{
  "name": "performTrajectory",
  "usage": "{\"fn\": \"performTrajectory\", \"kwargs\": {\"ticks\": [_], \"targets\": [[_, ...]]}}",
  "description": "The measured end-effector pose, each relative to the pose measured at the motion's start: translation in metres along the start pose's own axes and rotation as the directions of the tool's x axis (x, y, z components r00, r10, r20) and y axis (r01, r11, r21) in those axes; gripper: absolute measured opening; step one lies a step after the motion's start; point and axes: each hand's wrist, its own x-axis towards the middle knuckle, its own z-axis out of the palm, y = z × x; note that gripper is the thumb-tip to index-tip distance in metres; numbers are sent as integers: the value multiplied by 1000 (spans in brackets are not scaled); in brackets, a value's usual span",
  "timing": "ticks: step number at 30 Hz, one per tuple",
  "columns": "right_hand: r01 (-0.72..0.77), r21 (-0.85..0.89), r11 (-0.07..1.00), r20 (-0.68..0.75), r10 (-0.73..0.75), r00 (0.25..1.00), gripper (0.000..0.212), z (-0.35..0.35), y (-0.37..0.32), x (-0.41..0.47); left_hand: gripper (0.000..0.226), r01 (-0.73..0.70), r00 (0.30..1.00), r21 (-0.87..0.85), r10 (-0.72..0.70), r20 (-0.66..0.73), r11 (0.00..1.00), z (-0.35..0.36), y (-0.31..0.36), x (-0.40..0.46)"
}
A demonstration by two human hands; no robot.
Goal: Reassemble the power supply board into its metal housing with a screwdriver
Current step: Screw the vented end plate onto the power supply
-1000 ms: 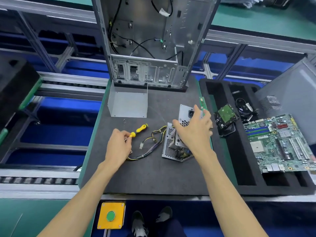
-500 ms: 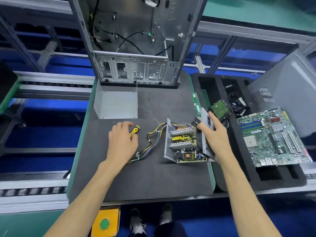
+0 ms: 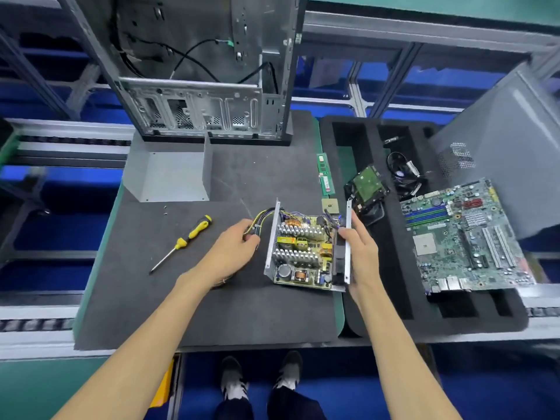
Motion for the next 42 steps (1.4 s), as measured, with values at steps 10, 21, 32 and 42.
{"fn": "performTrajectory", "kwargs": {"ticks": [10,21,32,42], "targets": [[-153,104,983,135,139,981,72,29,15,5,47,-70,986,-214,35,-161,974,-6,10,-34],[-38,49,998,192,27,981,48,60,26,18,43,71,950,-289,-153,-271,955,-4,-10,-41],[-28,122,992,106,16,994,41,58,32,11,55,80,955,-224,-139,-261,971,1,-8,-36],[279,-371,886,198,-218,956,45,61,-5,8,41,1,967,-265,-68,-246,964,-12,-25,-30]]}}
